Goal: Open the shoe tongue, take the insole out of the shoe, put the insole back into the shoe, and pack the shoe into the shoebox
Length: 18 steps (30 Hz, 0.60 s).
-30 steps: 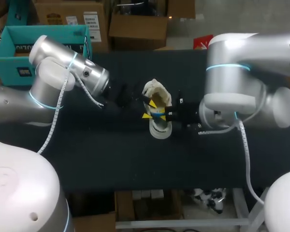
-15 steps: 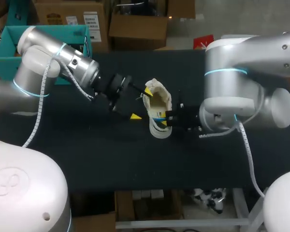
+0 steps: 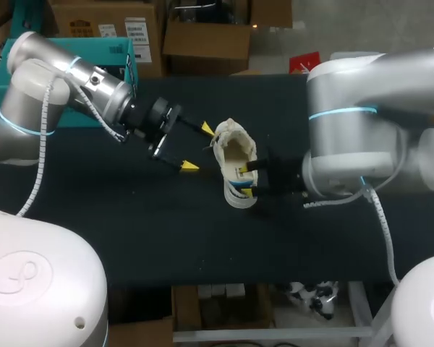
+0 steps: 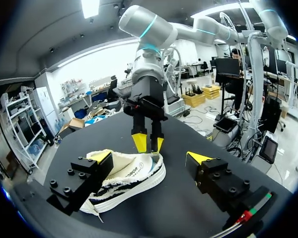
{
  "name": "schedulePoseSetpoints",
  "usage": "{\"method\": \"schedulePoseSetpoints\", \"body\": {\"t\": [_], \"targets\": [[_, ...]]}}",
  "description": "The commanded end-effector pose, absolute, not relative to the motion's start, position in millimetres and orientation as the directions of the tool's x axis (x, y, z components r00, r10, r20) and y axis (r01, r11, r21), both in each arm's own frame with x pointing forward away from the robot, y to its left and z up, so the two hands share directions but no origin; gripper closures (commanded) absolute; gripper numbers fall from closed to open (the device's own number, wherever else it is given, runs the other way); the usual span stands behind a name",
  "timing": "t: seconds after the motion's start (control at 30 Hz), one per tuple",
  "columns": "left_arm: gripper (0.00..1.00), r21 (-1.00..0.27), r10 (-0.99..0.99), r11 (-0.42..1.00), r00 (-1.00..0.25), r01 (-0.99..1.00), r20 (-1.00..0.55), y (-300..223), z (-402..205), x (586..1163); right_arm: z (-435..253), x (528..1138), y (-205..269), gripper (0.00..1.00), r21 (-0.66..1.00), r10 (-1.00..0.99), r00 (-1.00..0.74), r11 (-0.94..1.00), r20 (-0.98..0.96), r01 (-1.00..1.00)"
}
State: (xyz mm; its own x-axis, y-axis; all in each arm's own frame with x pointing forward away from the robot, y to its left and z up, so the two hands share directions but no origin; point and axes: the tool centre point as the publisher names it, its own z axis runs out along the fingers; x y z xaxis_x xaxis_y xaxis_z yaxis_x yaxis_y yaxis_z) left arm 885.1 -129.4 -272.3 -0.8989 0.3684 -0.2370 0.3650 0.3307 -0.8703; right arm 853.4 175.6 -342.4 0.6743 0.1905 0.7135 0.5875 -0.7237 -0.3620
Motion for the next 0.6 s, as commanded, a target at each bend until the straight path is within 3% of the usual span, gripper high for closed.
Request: {"method": "schedulePoseSetpoints", "body": {"t": [0.03,0.4,0.6], "targets": [[0.0,-0.867,0.328,0.354,-0.915,0.351,-0.237,-124.5,-266.2,872.7,-325.5,851.5,173.8,1.0,-0.36,0.234,0.687,-0.712,0.688,0.603],[0.0,-0.888,0.249,0.4,-0.959,0.226,-0.132,-103.4,-260.4,871.1,-349.8,878.4,183.7,1.0,-0.4,0.262,0.684,-0.649,0.681,0.647],[0.0,-0.884,0.224,0.462,-0.974,0.073,0.036,-91.7,-253.9,877.9,-371.6,891.8,189.7,1.0,-0.419,0.276,0.69,-0.627,0.669,0.657]]}}
